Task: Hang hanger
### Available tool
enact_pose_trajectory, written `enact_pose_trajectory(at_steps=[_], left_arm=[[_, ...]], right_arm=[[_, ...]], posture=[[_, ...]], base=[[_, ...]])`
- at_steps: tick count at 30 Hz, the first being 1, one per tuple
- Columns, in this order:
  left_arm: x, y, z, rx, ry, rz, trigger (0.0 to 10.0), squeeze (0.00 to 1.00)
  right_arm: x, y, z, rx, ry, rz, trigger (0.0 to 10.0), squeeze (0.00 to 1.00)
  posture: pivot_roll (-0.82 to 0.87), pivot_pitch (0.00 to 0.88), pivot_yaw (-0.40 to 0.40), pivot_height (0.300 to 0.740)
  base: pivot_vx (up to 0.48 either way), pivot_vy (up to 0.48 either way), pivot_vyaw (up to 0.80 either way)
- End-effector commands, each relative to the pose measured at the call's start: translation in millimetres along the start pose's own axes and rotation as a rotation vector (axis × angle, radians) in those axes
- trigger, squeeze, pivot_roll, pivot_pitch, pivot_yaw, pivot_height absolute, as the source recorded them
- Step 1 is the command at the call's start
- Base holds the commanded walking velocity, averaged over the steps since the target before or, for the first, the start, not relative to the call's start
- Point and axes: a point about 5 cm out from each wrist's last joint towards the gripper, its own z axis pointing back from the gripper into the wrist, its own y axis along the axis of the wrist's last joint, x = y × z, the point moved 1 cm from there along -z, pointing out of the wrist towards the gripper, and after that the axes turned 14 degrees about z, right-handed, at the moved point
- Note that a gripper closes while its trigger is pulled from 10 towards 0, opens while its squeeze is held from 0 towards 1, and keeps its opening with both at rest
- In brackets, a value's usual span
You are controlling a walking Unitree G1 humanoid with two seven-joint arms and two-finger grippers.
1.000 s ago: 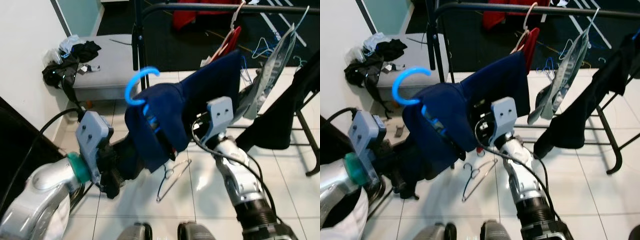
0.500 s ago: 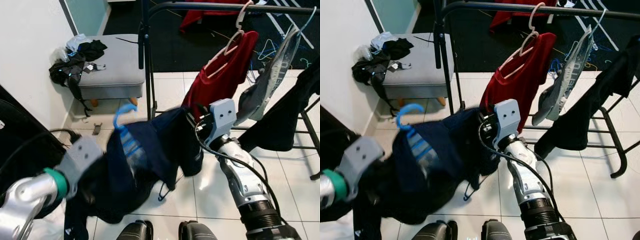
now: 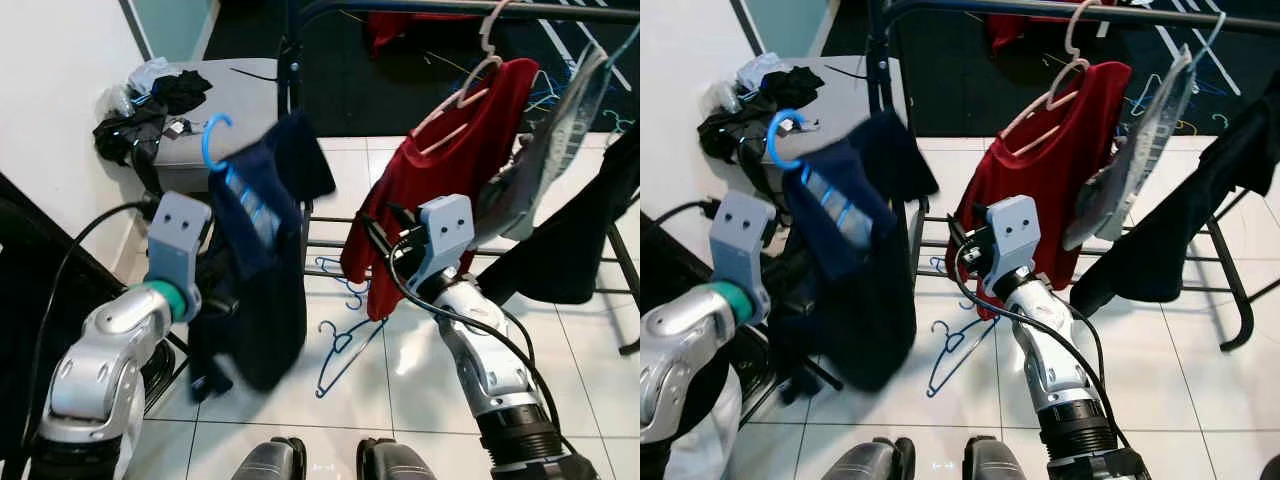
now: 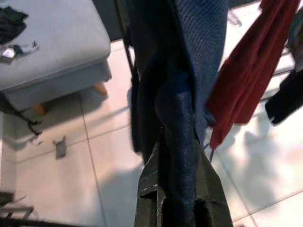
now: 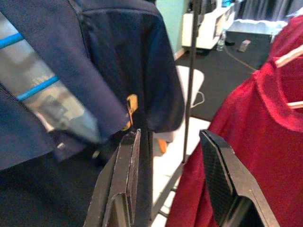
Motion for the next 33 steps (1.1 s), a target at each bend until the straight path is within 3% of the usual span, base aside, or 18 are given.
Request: enact_pose_trajectory(at_steps=[1, 5, 7, 10, 13, 16, 19, 23, 28, 29, 30, 32, 33], left_arm=[[20.2, 9.8, -6.3, 0.044, -0.054, 0.028, 10.0, 0.0], [37.4, 17.8, -11.4, 0.073, -0.099, 0.048, 10.0, 0.0], [60.6, 23.9, -19.7, 0.087, -0.167, 0.027, 10.0, 0.0], [72.5, 25.9, -24.6, 0.086, -0.198, 0.01, 10.0, 0.0], [97.4, 30.6, -46.3, 0.079, -0.206, -0.025, 10.0, 0.0], [104.8, 34.2, -58.8, 0.11, -0.172, -0.023, 10.0, 0.0], [106.3, 35.1, -61.9, 0.126, -0.162, -0.018, 10.0, 0.0], [108.6, 33.3, -68.1, 0.156, -0.144, 0.103, 10.0, 0.0], [107.4, 32.0, -69.8, 0.166, -0.129, 0.161, 10.0, 0.0], [107.4, 32.0, -69.8, 0.166, -0.129, 0.161, 10.0, 0.0], [105.2, 30.8, -70.1, 0.205, -0.106, 0.077, 10.0, 0.0], [105.2, 30.8, -70.1, 0.205, -0.106, 0.077, 10.0, 0.0], [103.3, 29.4, -69.4, 0.242, -0.096, 0.001, 10.0, 0.0]], right_arm=[[-4.1, -2.3, 1.8, -0.013, 0.015, -0.018, 10.0, 0.0], [-4.5, -2.3, 1.9, -0.013, 0.02, -0.018, 10.0, 0.0], [-4.8, -2.5, 1.0, -0.016, 0.025, -0.016, 10.0, 0.0], [-5.1, -2.4, 0.4, -0.017, 0.029, -0.014, 10.0, 0.0], [-3.3, -1.0, -1.2, -0.016, 0.029, -0.009, 10.0, 0.0], [-0.1, -0.1, -0.3, -0.014, 0.013, -0.009, 10.0, 0.0], [1.0, 0.4, 0.2, -0.013, 0.004, -0.01, 10.0, 0.0], [7.3, 6.8, 1.8, 0.02, -0.057, -0.07, 10.0, 0.0], [9.2, 10.8, 1.6, 0.041, -0.079, -0.085, 10.0, 0.0], [9.2, 10.8, 1.6, 0.041, -0.079, -0.085, 10.0, 0.0], [11.1, 13.8, 0.4, 0.054, -0.102, -0.088, 10.0, 0.0], [11.1, 13.8, 0.4, 0.054, -0.102, -0.088, 10.0, 0.0], [13.5, 15.7, -0.9, 0.061, -0.135, -0.085, 10.0, 0.0]], posture=[[0.01, 0.107, 0.091, 0.74], [0.01, 0.11, 0.085, 0.74], [0.01, 0.109, 0.078, 0.74], [0.01, 0.109, 0.078, 0.74], [-0.01, 0.107, 0.076, 0.74], [-0.02, 0.103, 0.079, 0.74], [-0.02, 0.103, 0.079, 0.74], [-0.04, 0.1, 0.077, 0.74], [-0.04, 0.099, 0.077, 0.74], [-0.04, 0.099, 0.077, 0.74], [-0.05, 0.088, 0.074, 0.74], [-0.05, 0.088, 0.074, 0.74], [-0.06, 0.083, 0.074, 0.74]], base=[[0.0, 0.0, 0.0], [0.0, 0.0, 0.0], [0.0, 0.0, 0.0], [0.0, 0.0, 0.0], [0.0, 0.0, 0.0], [0.0, 0.0, 0.0], [0.0, 0.0, 0.0], [0.0, 0.0, 0.0], [0.0, 0.0, 0.0], [0.0, 0.0, 0.0], [0.0, 0.0, 0.0], [0.0, 0.0, 0.0], [0.0, 0.0, 0.0]])
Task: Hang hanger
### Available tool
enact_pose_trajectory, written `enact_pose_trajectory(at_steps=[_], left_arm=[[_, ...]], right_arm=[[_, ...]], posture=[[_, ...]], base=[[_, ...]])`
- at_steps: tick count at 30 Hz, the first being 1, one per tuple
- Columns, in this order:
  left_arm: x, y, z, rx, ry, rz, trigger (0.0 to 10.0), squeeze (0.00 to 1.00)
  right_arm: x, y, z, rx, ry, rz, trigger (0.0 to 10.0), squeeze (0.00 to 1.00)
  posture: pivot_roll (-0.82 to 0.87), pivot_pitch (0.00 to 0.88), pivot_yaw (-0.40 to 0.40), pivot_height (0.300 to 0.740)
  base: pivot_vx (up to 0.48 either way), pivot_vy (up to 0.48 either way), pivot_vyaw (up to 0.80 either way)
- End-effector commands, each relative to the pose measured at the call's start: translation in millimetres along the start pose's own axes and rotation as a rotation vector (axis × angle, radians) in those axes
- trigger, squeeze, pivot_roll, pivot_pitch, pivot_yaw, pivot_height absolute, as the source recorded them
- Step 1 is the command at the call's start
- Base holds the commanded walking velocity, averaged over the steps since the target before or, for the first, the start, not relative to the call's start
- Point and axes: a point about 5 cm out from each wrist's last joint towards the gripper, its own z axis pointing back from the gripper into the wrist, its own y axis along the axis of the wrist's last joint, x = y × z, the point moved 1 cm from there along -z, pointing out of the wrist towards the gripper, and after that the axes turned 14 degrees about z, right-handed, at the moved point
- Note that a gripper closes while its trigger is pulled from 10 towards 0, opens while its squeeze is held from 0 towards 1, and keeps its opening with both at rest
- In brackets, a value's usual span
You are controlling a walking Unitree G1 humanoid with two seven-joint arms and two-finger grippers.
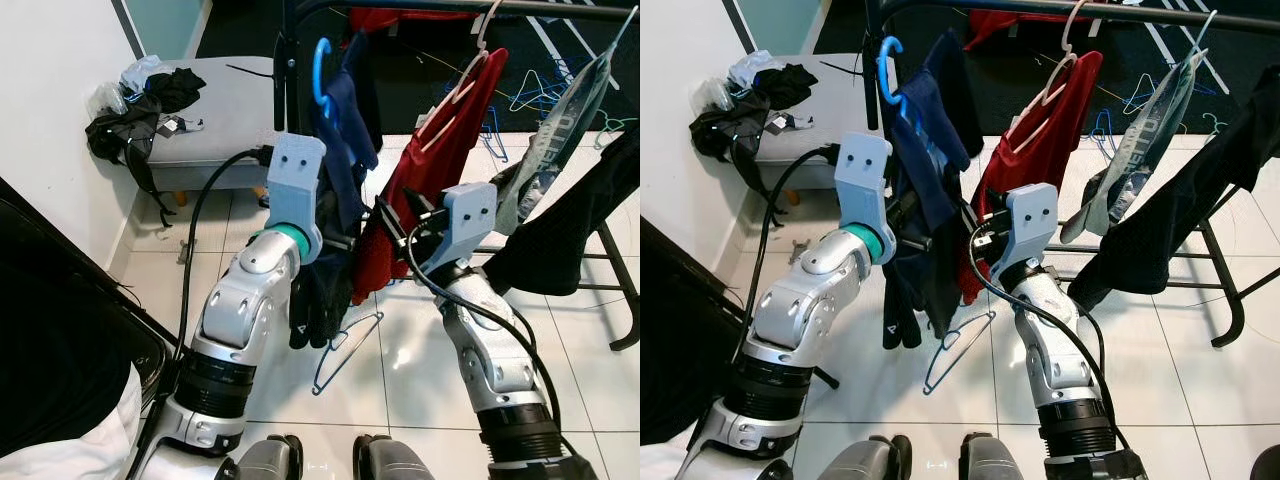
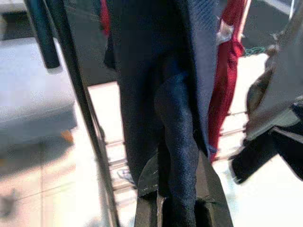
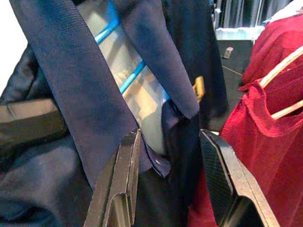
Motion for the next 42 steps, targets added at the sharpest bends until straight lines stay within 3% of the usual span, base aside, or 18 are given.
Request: enact_pose_trajectory(at_steps=[1, 11, 16, 21, 27, 33, 35, 39, 40, 42], left_arm=[[1.3, 3.8, 2.6, 0.085, -0.013, -0.12, 10.0, 0.0], [3.0, 6.5, 13.5, 0.172, -0.083, -0.204, 10.0, 0.0], [-3.7, -3.6, 14.9, 0.109, -0.079, -0.25, 10.0, 0.0], [-11.8, -9.5, 12.8, 0.082, -0.044, -0.244, 10.0, 0.0], [-18.9, -12.9, 7.6, 0.205, 0.018, -0.331, 10.0, 0.0], [-39.1, -10.3, 6.5, 0.219, 0.175, -0.372, 10.0, 0.0], [-46.6, -10.6, 5.7, 0.165, 0.233, -0.333, 10.0, 0.0], [-47.0, -10.1, 5.2, 0.146, 0.231, -0.295, 10.0, 0.0], [-42.3, -8.7, 4.9, 0.122, 0.188, -0.242, 10.0, 0.0], [-38.5, -8.0, 4.7, 0.125, 0.157, -0.231, 10.0, 0.0]], right_arm=[[5.0, 3.9, -0.6, 0.018, -0.053, 0.012, 10.0, 0.0], [7.6, 4.6, -1.9, 0.023, -0.1, 0.006, 10.0, 0.0], [7.8, 5.4, -3.2, 0.026, -0.104, 0.005, 10.0, 0.0], [7.5, 6.1, -3.9, 0.028, -0.111, -0.003, 10.0, 0.0], [5.8, 6.7, -5.4, 0.032, -0.128, -0.009, 10.0, 0.0], [8.4, 7.5, -4.7, 0.034, -0.14, -0.007, 10.0, 0.0], [6.8, 7.8, -5.0, 0.034, -0.136, -0.008, 10.0, 0.0], [5.7, 8.2, -5.3, 0.034, -0.134, -0.01, 10.0, 0.0], [3.8, 9.7, -5.2, 0.038, -0.13, -0.017, 10.0, 0.0], [2.6, 10.4, -5.2, 0.04, -0.127, -0.021, 10.0, 0.0]], posture=[[-0.06, 0.081, 0.073, 0.74], [-0.08, 0.067, 0.082, 0.74], [-0.08, 0.064, 0.09, 0.74], [-0.08, 0.062, 0.092, 0.74], [-0.08, 0.062, 0.088, 0.74], [-0.07, 0.071, 0.083, 0.74], [-0.07, 0.078, 0.083, 0.74], [-0.07, 0.079, 0.083, 0.74], [-0.07, 0.089, 0.079, 0.74], [-0.07, 0.093, 0.078, 0.74]], base=[[0.0, 0.0, 0.0], [0.0, 0.0, 0.0], [0.0, 0.0, 0.0], [0.0, 0.0, 0.0], [0.0, 0.0, 0.0], [0.0, 0.0, 0.0], [0.0, 0.0, 0.0], [0.0, 0.0, 0.0], [0.0, 0.0, 0.0], [0.0, 0.0, 0.0]])
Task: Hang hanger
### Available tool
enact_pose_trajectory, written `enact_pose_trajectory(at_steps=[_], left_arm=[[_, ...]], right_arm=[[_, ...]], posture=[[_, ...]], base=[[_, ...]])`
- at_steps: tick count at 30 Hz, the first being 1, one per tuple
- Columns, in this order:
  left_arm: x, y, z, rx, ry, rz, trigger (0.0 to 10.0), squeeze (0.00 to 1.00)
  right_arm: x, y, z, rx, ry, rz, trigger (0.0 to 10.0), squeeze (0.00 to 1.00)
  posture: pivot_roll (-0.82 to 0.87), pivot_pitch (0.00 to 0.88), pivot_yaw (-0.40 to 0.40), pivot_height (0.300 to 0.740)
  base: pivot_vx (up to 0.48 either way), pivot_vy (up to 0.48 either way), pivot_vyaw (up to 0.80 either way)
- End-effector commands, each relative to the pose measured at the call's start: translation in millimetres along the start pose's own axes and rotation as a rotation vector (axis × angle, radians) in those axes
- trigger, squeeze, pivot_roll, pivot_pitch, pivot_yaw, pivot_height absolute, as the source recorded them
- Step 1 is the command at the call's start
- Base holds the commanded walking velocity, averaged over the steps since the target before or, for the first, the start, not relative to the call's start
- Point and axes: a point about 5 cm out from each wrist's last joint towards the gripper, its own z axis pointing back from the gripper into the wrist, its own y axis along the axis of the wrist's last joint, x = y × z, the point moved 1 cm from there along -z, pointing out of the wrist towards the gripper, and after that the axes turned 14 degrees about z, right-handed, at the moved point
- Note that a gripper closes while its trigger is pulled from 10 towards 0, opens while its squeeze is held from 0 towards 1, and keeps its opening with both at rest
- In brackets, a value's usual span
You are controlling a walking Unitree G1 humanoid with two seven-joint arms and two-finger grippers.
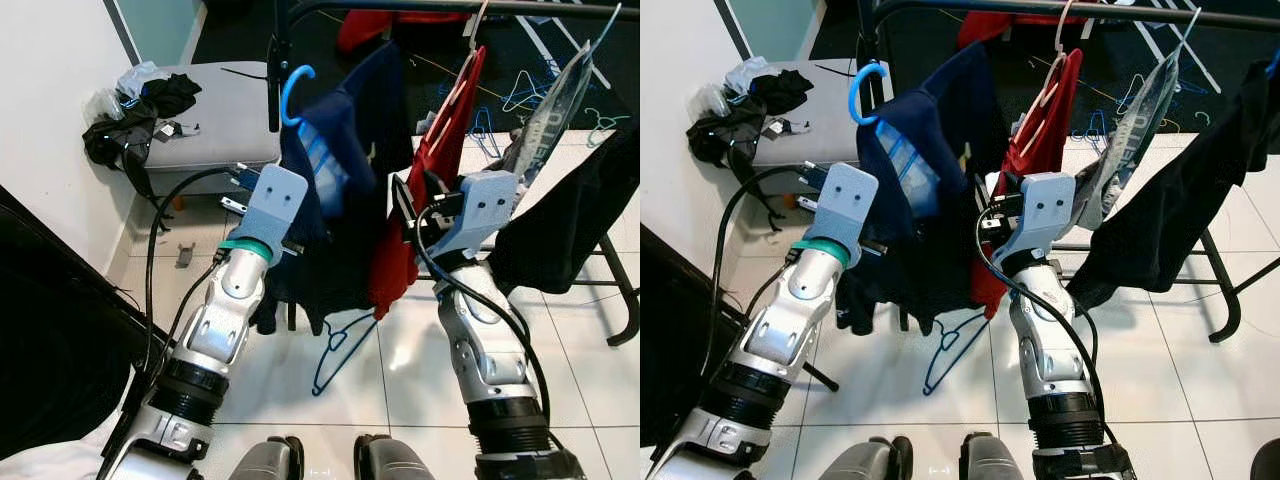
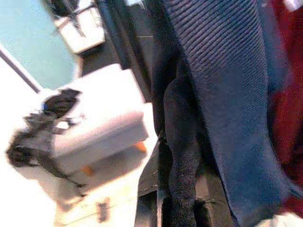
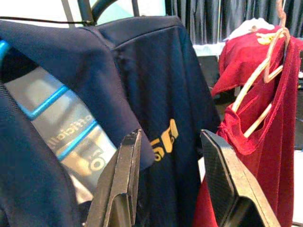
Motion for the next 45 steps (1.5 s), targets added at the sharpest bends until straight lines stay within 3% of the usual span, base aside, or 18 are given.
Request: enact_pose_trajectory(at_steps=[1, 9, 14, 18, 38, 45], left_arm=[[4.7, 12.8, 0.0, 0.05, -0.038, 0.025, 10.0, 0.0], [15.5, 17.8, 3.2, 0.062, -0.109, 0.034, 10.0, 0.0], [22.9, 21.4, 6.3, 0.071, -0.144, 0.027, 10.0, 0.0], [25.0, 22.3, 7.2, 0.07, -0.154, 0.029, 10.0, 0.0], [30.0, 29.0, 8.0, 0.088, -0.188, 0.045, 10.0, 0.0], [33.3, 31.2, 9.0, 0.09, -0.213, 0.062, 10.0, 0.0]], right_arm=[[-3.1, 0.3, 2.1, -0.003, 0.002, -0.012, 10.0, 0.0], [-4.3, -1.2, 3.8, -0.019, 0.011, 0.005, 10.0, 0.0], [-2.7, -3.0, 5.2, -0.034, 0.009, 0.023, 10.0, 0.0], [-2.2, -2.7, 5.6, -0.032, 0.009, 0.026, 10.0, 0.0], [-0.5, -1.3, 4.9, -0.02, 0.009, 0.017, 10.0, 0.0], [-0.1, -1.2, 4.6, -0.02, 0.009, 0.018, 10.0, 0.0]], posture=[[-0.07, 0.093, 0.078, 0.74], [-0.07, 0.107, 0.073, 0.74], [-0.07, 0.112, 0.073, 0.74], [-0.07, 0.114, 0.07, 0.74], [-0.08, 0.105, 0.065, 0.74], [-0.08, 0.105, 0.065, 0.74]], base=[[0.0, 0.0, 0.0], [0.0, 0.0, 0.0], [0.0, 0.0, 0.76], [0.209, 0.0, 0.78], [0.273, 0.0, 0.0], [0.0, 0.0, 0.0]])
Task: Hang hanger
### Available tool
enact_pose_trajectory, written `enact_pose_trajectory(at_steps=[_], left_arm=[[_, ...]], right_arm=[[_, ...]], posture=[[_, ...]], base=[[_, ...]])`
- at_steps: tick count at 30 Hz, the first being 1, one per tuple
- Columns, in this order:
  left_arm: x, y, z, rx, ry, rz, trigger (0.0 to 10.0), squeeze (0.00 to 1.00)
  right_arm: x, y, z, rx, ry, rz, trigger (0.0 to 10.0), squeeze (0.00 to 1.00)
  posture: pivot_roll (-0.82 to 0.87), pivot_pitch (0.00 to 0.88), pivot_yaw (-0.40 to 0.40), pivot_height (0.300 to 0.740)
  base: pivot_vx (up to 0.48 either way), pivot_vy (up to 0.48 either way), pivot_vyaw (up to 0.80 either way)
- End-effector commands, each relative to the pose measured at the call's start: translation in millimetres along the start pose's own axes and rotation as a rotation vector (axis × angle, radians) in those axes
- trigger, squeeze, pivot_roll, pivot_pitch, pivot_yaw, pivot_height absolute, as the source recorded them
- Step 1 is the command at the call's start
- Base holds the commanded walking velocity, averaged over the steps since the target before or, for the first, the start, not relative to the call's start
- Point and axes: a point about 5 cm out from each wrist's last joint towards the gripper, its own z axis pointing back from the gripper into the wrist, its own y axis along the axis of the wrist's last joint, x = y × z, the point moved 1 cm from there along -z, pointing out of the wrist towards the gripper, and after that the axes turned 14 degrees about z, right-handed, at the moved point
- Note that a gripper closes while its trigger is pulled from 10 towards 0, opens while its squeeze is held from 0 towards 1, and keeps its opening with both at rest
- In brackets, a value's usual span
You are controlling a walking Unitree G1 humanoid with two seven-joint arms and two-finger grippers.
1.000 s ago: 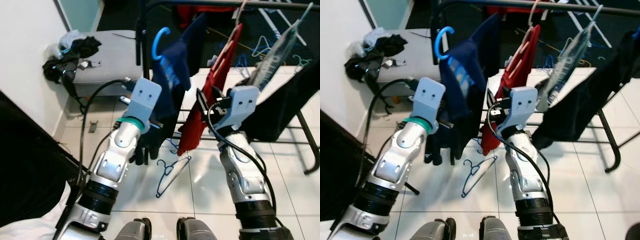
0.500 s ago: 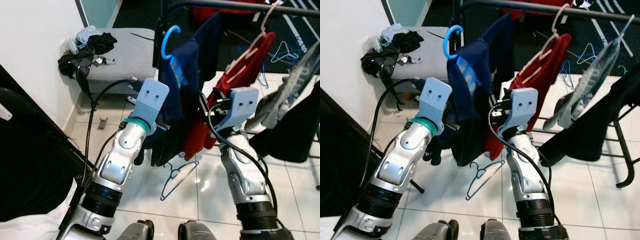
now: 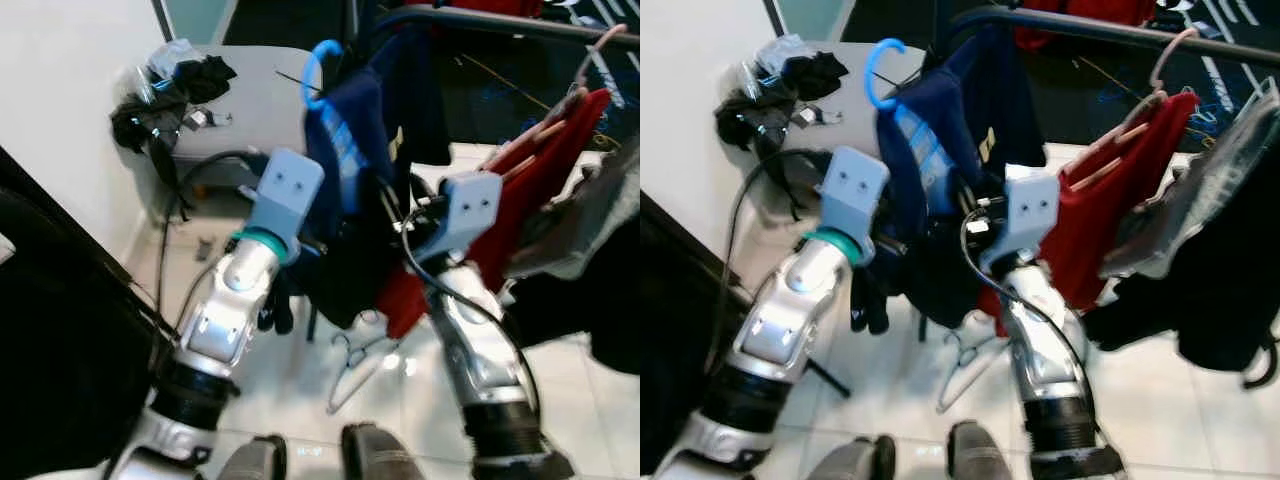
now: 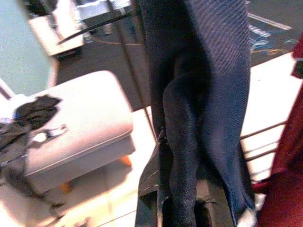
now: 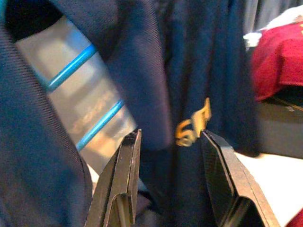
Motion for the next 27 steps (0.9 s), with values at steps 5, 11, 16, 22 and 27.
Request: enact_pose_trajectory(at_steps=[5, 11, 16, 22, 27], left_arm=[[16.2, 15.1, 6.3, 0.063, -0.13, 0.049, 10.0, 0.0], [21.1, 16.0, 8.0, 0.067, -0.166, 0.049, 10.0, 0.0], [23.5, 12.9, 3.6, 0.016, -0.173, -0.012, 10.0, 0.0], [27.0, 14.2, -4.9, -0.033, -0.193, -0.048, 10.0, 0.0], [46.9, 20.3, -6.6, -0.026, -0.312, -0.116, 10.0, 0.0]], right_arm=[[-0.5, -4.6, 2.9, -0.016, -0.004, -0.006, 10.0, 0.0], [-0.9, -4.8, 2.6, -0.016, -0.003, -0.006, 10.0, 0.0], [-0.3, -4.7, 2.0, -0.015, -0.007, -0.006, 10.0, 0.0], [0.0, -3.4, 1.2, -0.01, -0.012, -0.006, 10.0, 0.0], [11.8, -6.3, 2.0, -0.019, -0.048, 0.017, 10.0, 0.0]], posture=[[-0.07, 0.099, 0.066, 0.74], [-0.08, 0.096, 0.069, 0.74], [-0.08, 0.095, 0.074, 0.74], [-0.08, 0.095, 0.079, 0.74], [-0.08, 0.1, 0.085, 0.74]], base=[[0.0, 0.0, 0.0], [0.0, 0.0, 0.0], [0.0, 0.0, 0.0], [0.0, 0.0, 0.0], [0.0, 0.0, 0.0]])
